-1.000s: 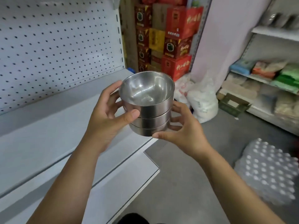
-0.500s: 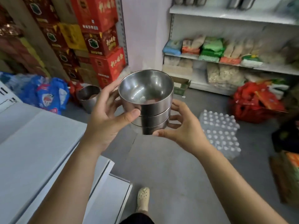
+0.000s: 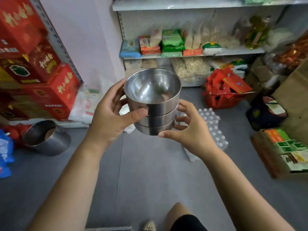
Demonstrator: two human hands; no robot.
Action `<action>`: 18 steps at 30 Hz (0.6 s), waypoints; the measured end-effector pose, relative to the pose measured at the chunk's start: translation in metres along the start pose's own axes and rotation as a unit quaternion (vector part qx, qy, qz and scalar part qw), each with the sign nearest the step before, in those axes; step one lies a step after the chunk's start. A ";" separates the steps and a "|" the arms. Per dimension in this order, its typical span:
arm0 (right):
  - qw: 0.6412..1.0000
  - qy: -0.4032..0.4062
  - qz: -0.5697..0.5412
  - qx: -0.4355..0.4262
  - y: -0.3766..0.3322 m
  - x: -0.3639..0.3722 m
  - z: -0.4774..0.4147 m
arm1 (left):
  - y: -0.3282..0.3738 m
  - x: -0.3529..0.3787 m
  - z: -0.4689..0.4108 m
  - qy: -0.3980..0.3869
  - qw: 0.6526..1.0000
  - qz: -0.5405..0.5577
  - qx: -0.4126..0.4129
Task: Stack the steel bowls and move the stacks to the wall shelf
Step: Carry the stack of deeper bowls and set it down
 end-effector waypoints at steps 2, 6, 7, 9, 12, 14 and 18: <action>1.000 0.003 0.001 0.005 0.002 -0.009 -0.028 | -0.020 0.006 -0.026 -0.018 1.000 -0.001 0.002; 1.000 0.009 0.004 0.002 0.005 -0.027 -0.098 | -0.061 0.023 -0.087 -0.024 1.000 -0.003 0.009; 1.000 0.008 0.003 -0.001 0.004 -0.032 -0.118 | -0.071 0.028 -0.103 -0.019 1.000 -0.002 0.012; 1.000 0.005 0.003 -0.008 0.000 -0.046 -0.159 | -0.089 0.037 -0.137 -0.004 1.000 -0.002 0.019; 1.000 -0.013 0.012 -0.019 -0.011 -0.065 -0.215 | -0.111 0.050 -0.184 0.005 1.000 -0.001 0.022; 0.999 -0.026 0.017 -0.022 -0.017 -0.083 -0.257 | -0.126 0.061 -0.219 0.018 1.000 -0.001 0.023; 0.998 -0.054 0.023 -0.032 -0.030 -0.105 -0.335 | -0.154 0.076 -0.279 0.043 0.999 0.001 0.028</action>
Point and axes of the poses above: each hand's wrist, its own z-axis away from the middle knuckle, its own x-axis out of the palm, y = z × x, the point moved 1 cm from there along -z, towards the middle knuckle, and after that the axes turned 14 degrees about x, right-handed, at the moved point
